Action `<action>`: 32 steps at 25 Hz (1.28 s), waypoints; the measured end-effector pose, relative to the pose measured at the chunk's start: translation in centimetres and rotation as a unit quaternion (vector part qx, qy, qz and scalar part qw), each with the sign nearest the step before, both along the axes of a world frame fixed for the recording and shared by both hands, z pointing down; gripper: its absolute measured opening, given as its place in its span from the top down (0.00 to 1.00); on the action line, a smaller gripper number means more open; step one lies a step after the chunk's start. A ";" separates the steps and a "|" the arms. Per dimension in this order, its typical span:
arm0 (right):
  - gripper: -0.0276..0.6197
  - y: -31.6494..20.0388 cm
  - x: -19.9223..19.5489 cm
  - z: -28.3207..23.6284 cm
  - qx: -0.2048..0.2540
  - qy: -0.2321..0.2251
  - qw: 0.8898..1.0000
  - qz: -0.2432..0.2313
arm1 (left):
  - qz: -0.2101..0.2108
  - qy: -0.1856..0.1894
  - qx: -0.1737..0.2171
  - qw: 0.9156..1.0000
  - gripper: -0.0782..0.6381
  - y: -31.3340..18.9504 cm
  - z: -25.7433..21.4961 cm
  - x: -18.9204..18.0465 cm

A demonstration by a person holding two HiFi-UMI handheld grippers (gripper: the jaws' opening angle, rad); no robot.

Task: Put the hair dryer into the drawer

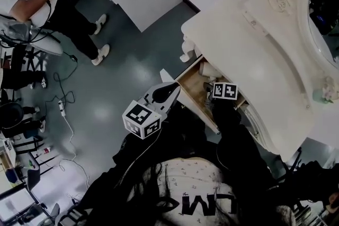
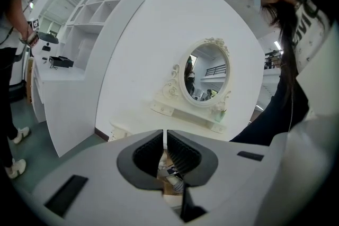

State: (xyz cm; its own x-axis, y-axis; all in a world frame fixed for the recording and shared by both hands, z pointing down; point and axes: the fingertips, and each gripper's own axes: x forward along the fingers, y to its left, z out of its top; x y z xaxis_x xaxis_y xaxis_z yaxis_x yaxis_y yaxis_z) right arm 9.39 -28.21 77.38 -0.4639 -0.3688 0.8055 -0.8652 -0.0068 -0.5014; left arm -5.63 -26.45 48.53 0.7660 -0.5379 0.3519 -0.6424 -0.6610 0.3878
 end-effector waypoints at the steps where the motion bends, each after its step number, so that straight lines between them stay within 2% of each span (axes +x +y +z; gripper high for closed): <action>1: 0.60 0.1 0.0 0.3 -0.003 0.007 1.000 -0.006 | -0.002 -0.001 0.000 1.000 0.89 0.0 0.0 -0.2; 7: 0.59 0.6 -0.4 1.1 -0.014 0.018 0.999 -0.027 | -0.014 -0.005 -0.002 1.000 0.89 0.6 0.1 -1.0; 13: 0.55 0.3 -0.4 -0.5 0.011 0.033 0.999 -0.039 | -0.015 -0.005 -0.002 1.000 0.89 1.0 -0.1 -0.8; 18: 0.55 0.7 0.3 -2.4 0.029 0.029 0.999 -0.031 | -0.001 -0.001 0.000 1.000 0.89 1.4 -0.3 0.6; 21: 0.55 1.2 0.7 -4.1 0.044 0.011 0.999 -0.020 | 0.008 0.002 0.002 1.000 0.89 1.8 -0.5 1.4; 26: 0.55 2.4 1.4 -7.5 0.076 -0.044 0.996 -0.002 | 0.015 0.003 0.006 1.000 0.89 2.4 -0.9 2.6; 32: 0.55 4.1 1.5 -12.2 0.138 -0.076 0.987 -0.015 | 0.025 0.002 0.013 1.000 0.89 3.2 -1.3 4.1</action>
